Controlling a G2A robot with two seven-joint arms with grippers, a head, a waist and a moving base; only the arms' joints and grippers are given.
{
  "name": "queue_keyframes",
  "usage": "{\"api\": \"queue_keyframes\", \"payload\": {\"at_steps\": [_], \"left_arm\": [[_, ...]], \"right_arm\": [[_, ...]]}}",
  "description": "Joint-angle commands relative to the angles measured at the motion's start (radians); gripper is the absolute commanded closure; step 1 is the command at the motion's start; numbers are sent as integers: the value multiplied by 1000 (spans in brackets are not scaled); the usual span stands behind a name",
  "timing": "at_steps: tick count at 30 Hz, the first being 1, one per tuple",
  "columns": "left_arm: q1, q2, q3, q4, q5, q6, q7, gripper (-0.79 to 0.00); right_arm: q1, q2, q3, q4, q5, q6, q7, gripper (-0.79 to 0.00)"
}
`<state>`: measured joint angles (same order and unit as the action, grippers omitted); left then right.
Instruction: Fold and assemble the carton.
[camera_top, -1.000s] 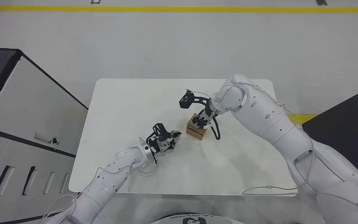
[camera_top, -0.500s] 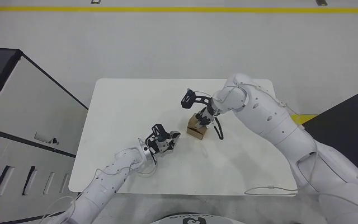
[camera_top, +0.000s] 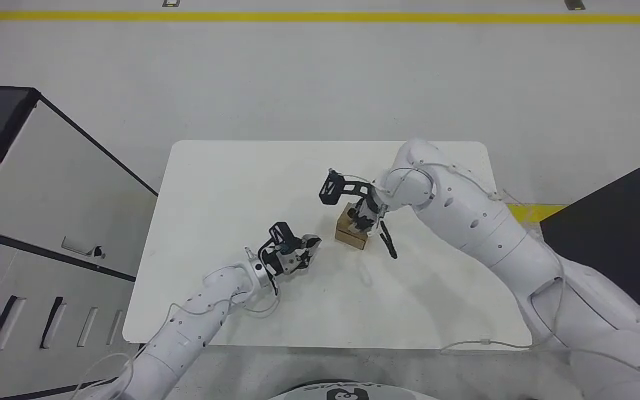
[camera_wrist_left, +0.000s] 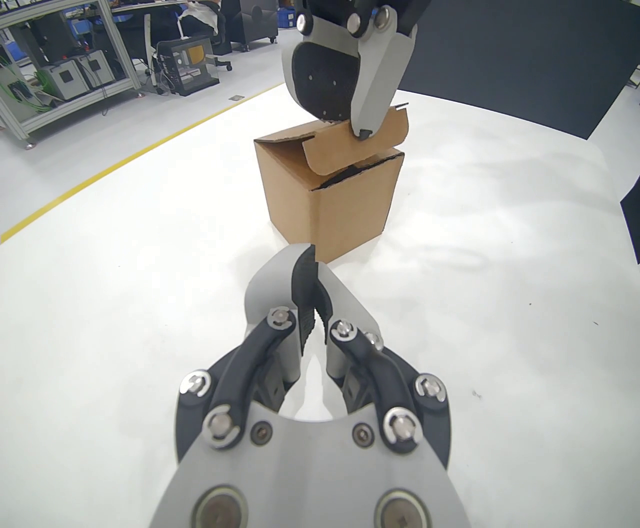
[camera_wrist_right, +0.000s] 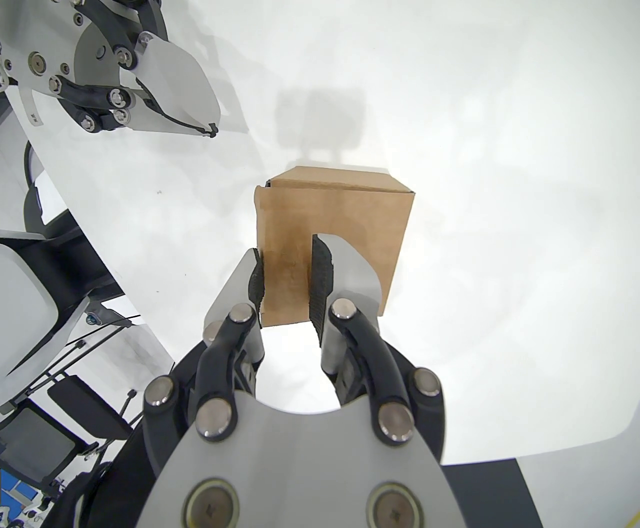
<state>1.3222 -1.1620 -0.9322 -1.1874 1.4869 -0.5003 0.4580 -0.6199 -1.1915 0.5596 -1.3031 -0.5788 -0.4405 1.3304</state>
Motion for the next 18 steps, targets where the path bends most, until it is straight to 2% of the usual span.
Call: {"api": "queue_keyframes", "payload": {"at_steps": [1, 7, 9, 12, 18], "left_arm": [[1, 0, -1, 0, 1, -1, 1, 0], [1, 1, -4, -1, 2, -3, 0, 0], [1, 1, -4, -1, 2, -3, 0, 0], [1, 1, -4, -1, 3, -6, 0, 0], [1, 0, -3, 1, 1, -7, 1, 0]], "right_arm": [[-1, -1, -2, -1, -8, 1, -6, -179], [-2, -3, -6, 1, -26, 6, -18, -74], [-3, -4, -5, 0, -28, 5, -20, -160], [-4, -3, -4, 0, -31, 4, -20, -234], [-4, -3, -1, -3, -34, -7, -19, -292]]}}
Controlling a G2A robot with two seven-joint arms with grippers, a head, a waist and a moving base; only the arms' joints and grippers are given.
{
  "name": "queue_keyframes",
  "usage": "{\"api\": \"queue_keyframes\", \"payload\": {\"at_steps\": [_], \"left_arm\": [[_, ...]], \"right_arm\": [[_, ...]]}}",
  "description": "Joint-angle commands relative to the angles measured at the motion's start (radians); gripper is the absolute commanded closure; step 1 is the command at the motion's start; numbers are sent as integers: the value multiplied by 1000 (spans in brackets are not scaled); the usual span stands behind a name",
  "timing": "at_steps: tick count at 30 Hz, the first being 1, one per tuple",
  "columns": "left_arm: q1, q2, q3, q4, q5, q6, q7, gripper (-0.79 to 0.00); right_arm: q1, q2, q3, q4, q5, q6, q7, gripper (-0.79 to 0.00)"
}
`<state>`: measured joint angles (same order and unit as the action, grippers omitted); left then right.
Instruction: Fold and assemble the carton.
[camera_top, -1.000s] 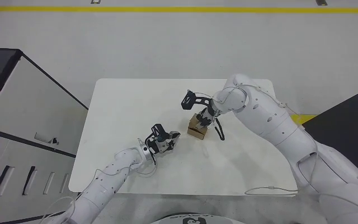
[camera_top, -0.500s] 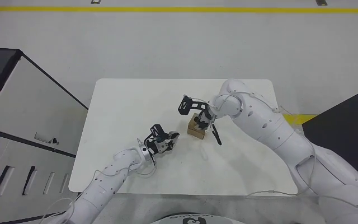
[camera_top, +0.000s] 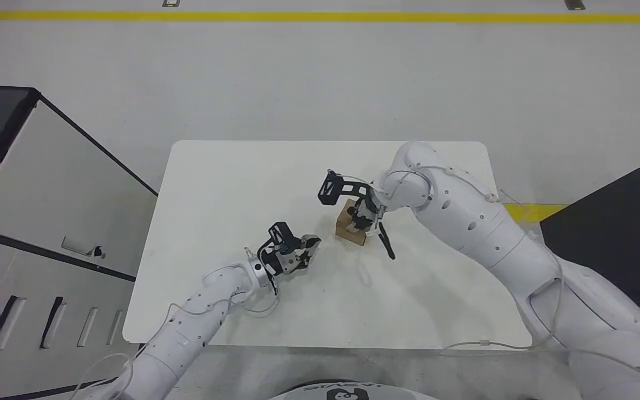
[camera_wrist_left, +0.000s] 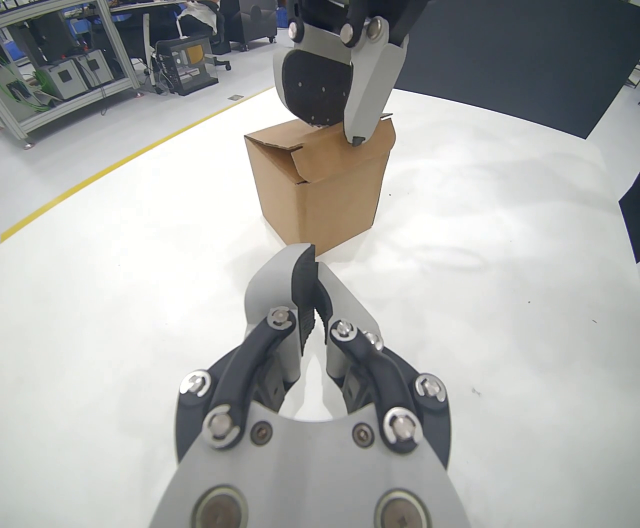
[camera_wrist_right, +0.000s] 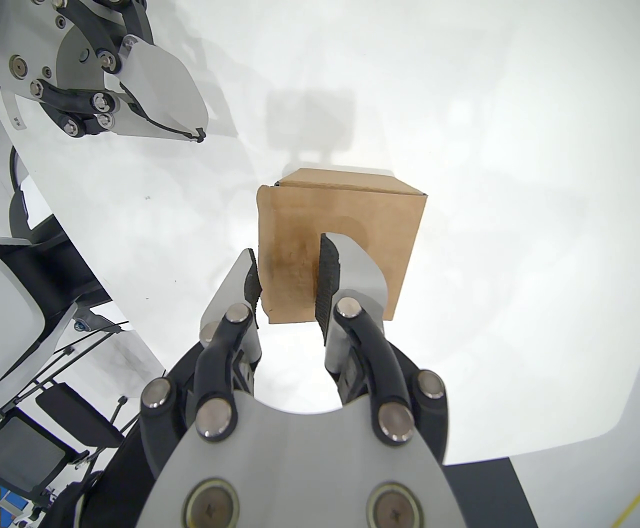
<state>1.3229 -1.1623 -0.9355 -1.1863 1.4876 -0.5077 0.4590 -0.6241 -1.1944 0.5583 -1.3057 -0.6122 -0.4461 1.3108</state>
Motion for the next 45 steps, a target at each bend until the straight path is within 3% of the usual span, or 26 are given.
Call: {"api": "queue_keyframes", "payload": {"at_steps": [1, 13, 18, 22, 28, 30, 32, 34, 42, 45], "left_arm": [[0, 0, 1, 1, 0, 1, 1, 0], [-2, -4, 7, 6, -1, 5, 6, 0], [-3, -5, 7, 8, -2, 7, 7, 0], [-3, -6, 8, 9, -2, 7, 10, 0], [-3, -6, 6, 9, -2, 6, 10, 0], [-3, -6, 6, 9, -1, 5, 10, 0], [-4, -6, 6, 9, -1, 5, 10, 0], [-4, -6, 5, 9, 1, 6, 12, 0], [-5, -8, 8, 12, 0, 7, 15, 0], [-6, -9, 10, 14, 1, 6, 17, 0]], "right_arm": [[0, 0, 0, -2, -3, -4, 1, -299], [-3, -1, -7, -9, -26, -19, 6, -428], [-4, -2, -11, -9, -42, -16, 6, -351], [-4, -3, -13, -8, -58, -11, -1, -215], [-5, -5, -12, -6, -73, -4, -10, -132], [-4, -5, -10, -6, -75, -4, -12, -175], [-4, -5, -6, -6, -72, -6, -13, -351], [-2, -4, -1, -7, -72, -5, -14, -413], [-3, 4, 22, -21, -86, -13, -18, -459], [-4, 6, 24, -24, -94, -20, -13, -425]]}}
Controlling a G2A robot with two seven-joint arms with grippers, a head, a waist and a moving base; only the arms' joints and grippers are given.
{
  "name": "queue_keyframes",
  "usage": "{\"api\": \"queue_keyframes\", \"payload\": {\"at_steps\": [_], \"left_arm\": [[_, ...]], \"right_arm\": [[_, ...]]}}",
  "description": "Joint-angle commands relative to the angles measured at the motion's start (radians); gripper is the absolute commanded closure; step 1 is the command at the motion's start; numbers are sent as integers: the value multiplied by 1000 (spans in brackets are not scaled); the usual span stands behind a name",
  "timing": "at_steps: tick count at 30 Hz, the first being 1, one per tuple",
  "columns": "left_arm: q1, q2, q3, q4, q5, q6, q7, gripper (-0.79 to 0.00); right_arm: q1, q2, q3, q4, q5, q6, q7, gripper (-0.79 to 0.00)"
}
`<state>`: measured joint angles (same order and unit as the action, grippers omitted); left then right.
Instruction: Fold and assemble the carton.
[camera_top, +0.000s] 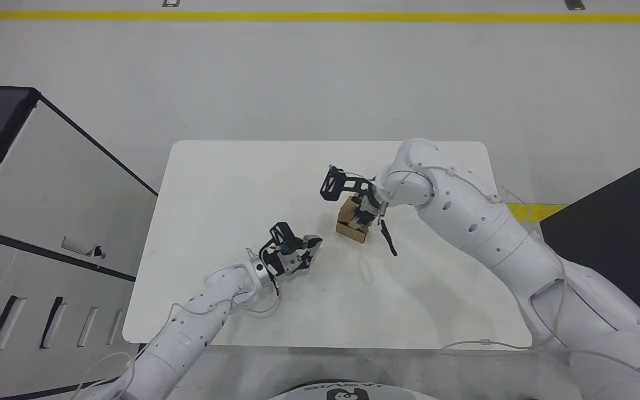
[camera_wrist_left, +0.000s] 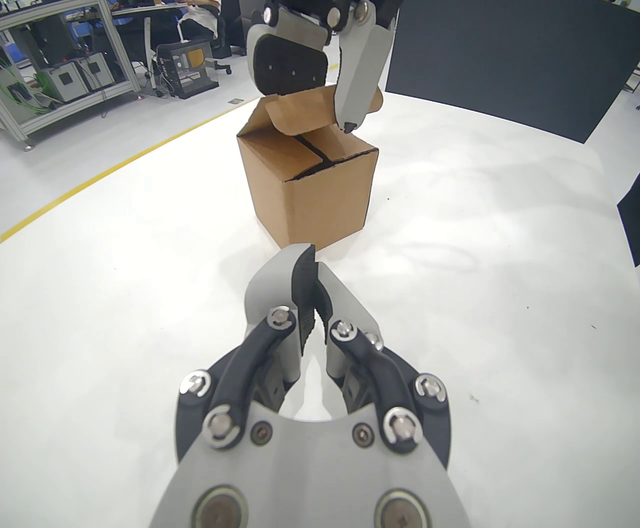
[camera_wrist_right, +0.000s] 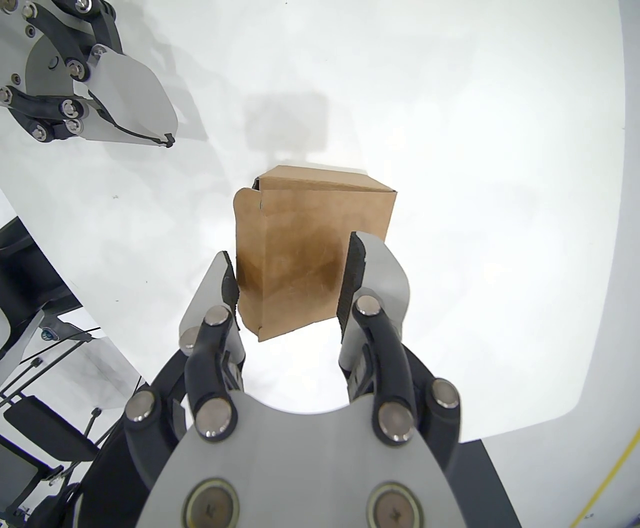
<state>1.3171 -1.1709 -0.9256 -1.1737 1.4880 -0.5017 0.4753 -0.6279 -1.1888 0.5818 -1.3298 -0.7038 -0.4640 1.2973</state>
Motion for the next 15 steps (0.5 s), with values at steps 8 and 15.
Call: {"api": "queue_keyframes", "payload": {"at_steps": [8, 15], "left_arm": [[0, -1, -1, -1, 1, 6, -2, 0], [4, 0, -4, -7, 2, 7, -6, 0]], "right_arm": [[2, -5, -6, 18, -15, -9, -13, -228], [6, -12, -16, 39, -10, -17, -18, -219]]}}
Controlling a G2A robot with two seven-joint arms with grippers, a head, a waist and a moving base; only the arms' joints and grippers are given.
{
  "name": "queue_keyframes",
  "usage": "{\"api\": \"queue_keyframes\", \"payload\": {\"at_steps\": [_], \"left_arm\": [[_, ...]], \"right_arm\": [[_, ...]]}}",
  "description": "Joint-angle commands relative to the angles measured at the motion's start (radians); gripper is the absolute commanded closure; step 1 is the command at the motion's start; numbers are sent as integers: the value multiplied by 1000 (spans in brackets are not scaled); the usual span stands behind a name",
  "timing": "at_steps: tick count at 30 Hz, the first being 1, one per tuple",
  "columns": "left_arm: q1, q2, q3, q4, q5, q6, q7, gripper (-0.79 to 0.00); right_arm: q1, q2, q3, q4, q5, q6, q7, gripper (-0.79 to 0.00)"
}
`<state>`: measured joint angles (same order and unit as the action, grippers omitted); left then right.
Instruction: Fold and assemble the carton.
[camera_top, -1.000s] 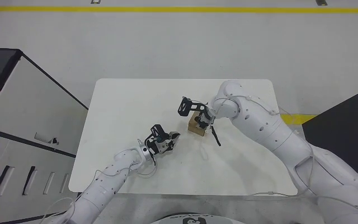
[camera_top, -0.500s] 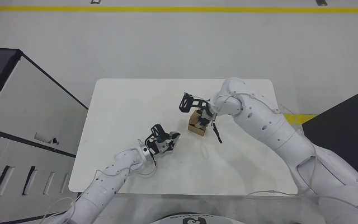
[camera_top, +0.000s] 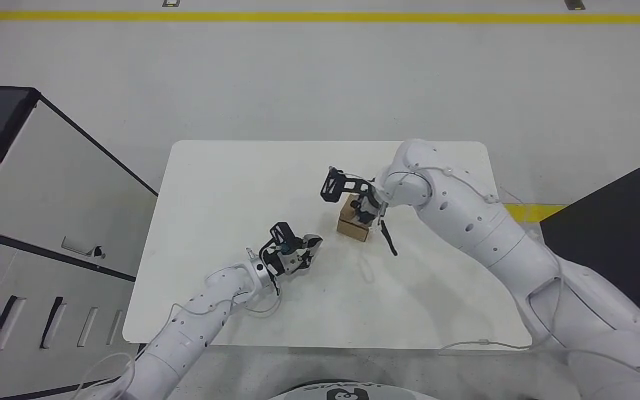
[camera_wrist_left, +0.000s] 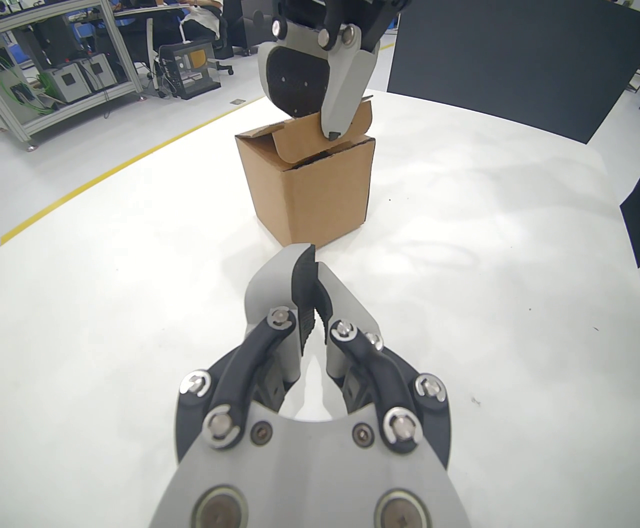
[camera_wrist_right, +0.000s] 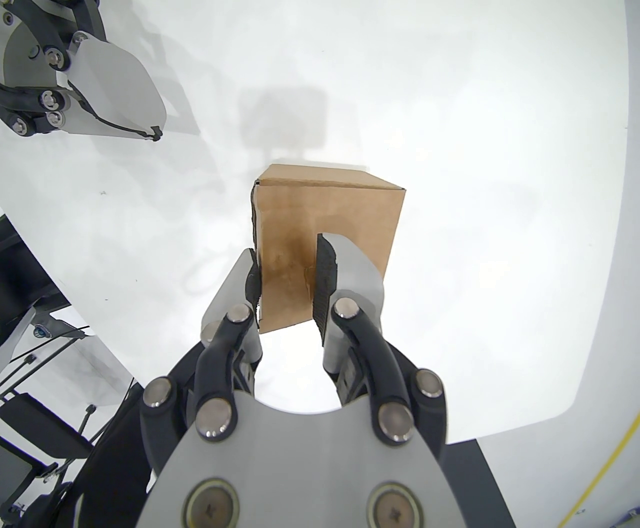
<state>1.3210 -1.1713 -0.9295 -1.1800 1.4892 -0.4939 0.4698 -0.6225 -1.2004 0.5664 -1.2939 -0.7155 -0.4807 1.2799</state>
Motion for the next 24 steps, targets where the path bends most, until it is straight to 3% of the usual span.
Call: {"api": "queue_keyframes", "payload": {"at_steps": [1, 7, 11, 15, 20, 24], "left_arm": [[0, 0, -1, -1, -1, -1, 0, 0], [0, 0, -1, -1, 0, -3, 0, 0], [0, -1, -2, -1, -1, -1, -1, 0], [0, -1, -2, -2, 0, -1, -3, 0], [1, -1, -3, -2, 1, -2, -3, 0], [2, 0, -5, -1, 1, -2, -2, 0]], "right_arm": [[1, -2, -2, 5, 2, -1, -1, -219], [2, -8, -10, 13, 0, -3, -3, -194], [3, -10, -14, 15, -7, -4, -6, -99], [3, -12, -15, 17, -14, -5, -10, -52], [2, -14, -15, 21, -14, -5, -10, -49], [1, -17, -18, 29, -6, -6, -7, -102]]}}
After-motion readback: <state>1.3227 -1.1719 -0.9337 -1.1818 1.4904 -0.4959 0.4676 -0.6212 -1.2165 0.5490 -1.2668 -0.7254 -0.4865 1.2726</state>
